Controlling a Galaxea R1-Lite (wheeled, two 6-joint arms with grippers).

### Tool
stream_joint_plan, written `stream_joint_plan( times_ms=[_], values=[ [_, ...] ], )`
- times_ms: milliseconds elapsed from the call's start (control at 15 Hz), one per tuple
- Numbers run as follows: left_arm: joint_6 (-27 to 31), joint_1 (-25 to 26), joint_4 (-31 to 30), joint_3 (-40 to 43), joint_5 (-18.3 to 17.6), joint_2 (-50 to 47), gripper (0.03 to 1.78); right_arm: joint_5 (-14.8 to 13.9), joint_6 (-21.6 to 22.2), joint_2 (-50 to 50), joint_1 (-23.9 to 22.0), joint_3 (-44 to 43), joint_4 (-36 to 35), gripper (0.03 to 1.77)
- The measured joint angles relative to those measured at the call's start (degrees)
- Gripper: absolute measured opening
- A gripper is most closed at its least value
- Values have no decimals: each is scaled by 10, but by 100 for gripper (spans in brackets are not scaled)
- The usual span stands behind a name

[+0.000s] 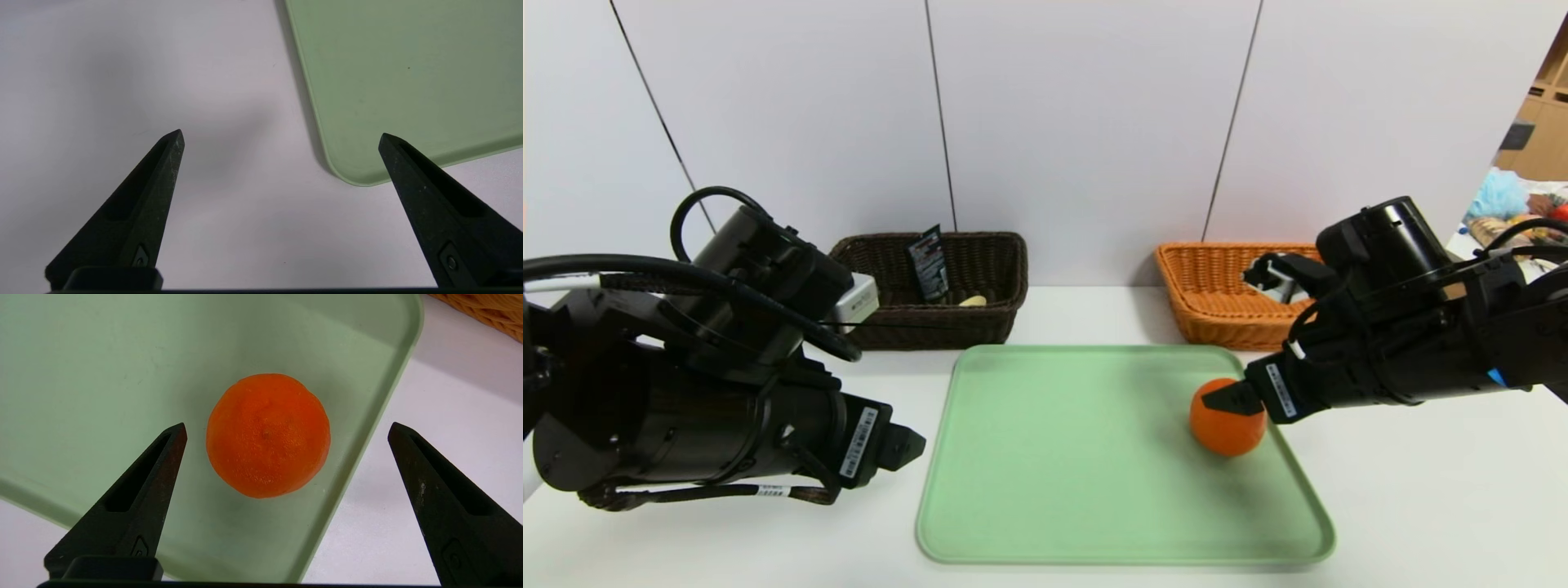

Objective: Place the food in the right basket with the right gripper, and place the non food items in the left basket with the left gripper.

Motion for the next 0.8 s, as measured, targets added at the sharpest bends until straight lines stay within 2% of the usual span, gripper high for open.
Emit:
stream_joint_plan(
  times_ms=[800],
  values=[
    [-1, 0, -14, 1, 0, 24, 169, -4, 5, 73, 15, 10, -6, 170]
  ],
)
